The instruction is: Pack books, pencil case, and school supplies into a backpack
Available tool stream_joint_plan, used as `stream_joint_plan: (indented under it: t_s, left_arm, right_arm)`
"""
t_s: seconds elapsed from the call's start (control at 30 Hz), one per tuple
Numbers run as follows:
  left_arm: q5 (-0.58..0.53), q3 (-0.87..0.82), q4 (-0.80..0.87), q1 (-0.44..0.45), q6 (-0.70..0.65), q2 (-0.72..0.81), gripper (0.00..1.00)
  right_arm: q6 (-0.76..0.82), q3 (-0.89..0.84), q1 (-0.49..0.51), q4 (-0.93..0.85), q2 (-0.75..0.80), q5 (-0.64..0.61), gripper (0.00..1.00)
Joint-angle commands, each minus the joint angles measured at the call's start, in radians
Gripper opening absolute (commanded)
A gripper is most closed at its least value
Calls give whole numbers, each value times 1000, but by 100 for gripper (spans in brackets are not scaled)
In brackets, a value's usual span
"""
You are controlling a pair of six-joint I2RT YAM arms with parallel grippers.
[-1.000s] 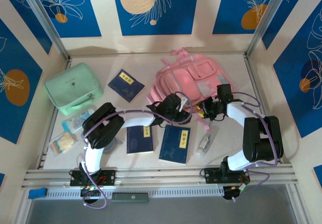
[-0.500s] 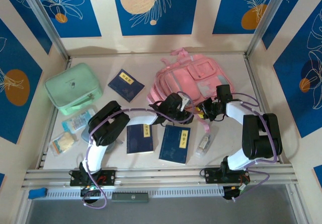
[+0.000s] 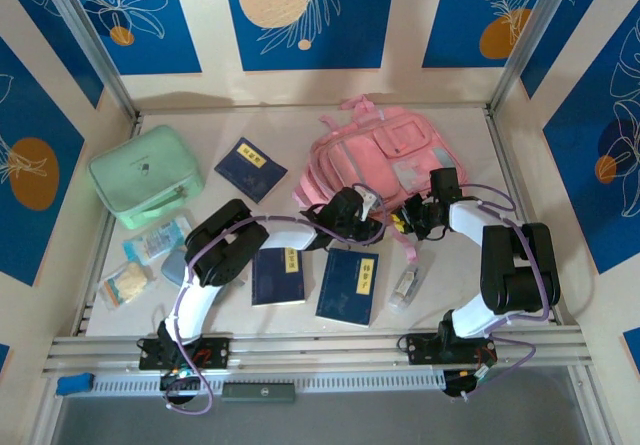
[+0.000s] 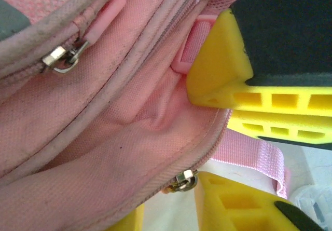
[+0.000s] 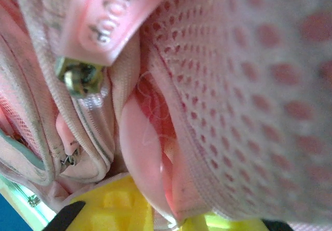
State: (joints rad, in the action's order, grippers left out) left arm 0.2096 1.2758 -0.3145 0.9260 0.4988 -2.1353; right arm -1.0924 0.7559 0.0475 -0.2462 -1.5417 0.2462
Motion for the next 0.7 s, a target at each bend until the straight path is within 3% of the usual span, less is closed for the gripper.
stream_joint_plan:
  t_s: [0.0,0.27,0.6,0.67]
  left_arm:
    - [1,-15,-71,7,3,-2,24]
    - [-75,-74,-25,6,-24,63,5]
    - [-172,-172,85,-36,-37,174,0]
    - [-147,-217,47,-61,-12,200,0]
  right_arm:
    - [-1,26,0,-12,-17,8,13]
    - [18,51,-4,-33,-3,-2,5]
    - [104,64,-98,-92,33,14,0]
    - [139,84,-128,-117,35,17,0]
